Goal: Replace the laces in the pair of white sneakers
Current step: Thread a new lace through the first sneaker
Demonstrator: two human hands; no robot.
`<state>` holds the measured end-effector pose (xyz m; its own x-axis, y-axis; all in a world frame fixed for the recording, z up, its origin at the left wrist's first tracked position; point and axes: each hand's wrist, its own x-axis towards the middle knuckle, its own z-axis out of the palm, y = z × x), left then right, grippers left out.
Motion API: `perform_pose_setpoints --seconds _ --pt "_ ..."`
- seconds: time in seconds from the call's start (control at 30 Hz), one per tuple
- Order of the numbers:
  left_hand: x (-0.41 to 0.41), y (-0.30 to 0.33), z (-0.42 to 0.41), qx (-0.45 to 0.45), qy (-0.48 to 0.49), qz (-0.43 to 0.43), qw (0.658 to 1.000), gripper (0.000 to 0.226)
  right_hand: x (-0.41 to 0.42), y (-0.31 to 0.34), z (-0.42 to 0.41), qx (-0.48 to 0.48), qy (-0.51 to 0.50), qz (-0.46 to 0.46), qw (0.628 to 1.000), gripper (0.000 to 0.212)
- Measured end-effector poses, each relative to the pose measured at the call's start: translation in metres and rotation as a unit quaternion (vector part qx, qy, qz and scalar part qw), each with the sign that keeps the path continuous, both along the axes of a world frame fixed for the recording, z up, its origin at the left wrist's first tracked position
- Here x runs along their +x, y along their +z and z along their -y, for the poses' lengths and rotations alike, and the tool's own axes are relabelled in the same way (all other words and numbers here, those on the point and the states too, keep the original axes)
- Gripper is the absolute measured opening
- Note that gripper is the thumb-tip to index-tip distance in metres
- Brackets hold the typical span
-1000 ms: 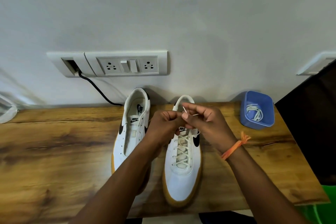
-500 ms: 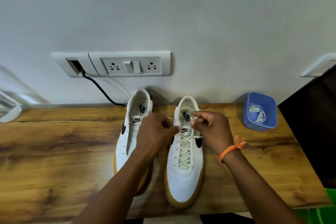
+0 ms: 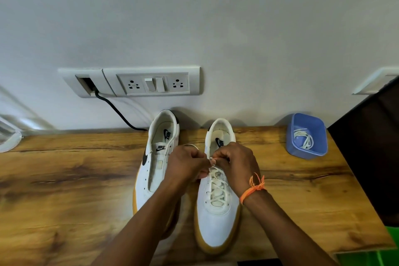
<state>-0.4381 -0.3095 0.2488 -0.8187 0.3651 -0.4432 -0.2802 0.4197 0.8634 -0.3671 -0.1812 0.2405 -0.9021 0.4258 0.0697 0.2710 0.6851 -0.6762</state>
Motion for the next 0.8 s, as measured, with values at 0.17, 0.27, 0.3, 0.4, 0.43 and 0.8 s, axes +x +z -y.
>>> perform_pose_setpoints --seconds 0.17,0.27,0.3,0.4,0.43,0.8 --pt "-0.006 0.0 0.003 0.009 -0.016 0.028 0.999 0.015 -0.004 0.0 0.004 -0.018 -0.022 -0.002 1.0 0.004" --pt "-0.007 0.0 0.002 0.01 -0.025 0.03 0.999 0.011 -0.006 0.001 0.004 -0.02 -0.02 -0.002 1.0 0.004" --pt "-0.007 -0.001 0.003 0.008 -0.032 0.025 0.999 0.01 -0.007 0.001 0.003 -0.014 -0.012 0.001 1.0 0.004" --pt "-0.008 0.0 0.004 0.004 -0.048 0.01 0.999 0.009 -0.009 0.0 0.001 0.017 0.021 0.026 0.999 0.007" --pt "-0.009 0.0 0.005 0.002 -0.049 0.008 0.999 0.009 -0.01 0.0 0.001 0.024 0.028 0.024 0.999 0.013" --pt "-0.013 0.007 0.008 0.005 -0.024 0.027 0.999 0.003 -0.016 0.001 -0.005 -0.007 0.038 0.033 0.999 0.081"
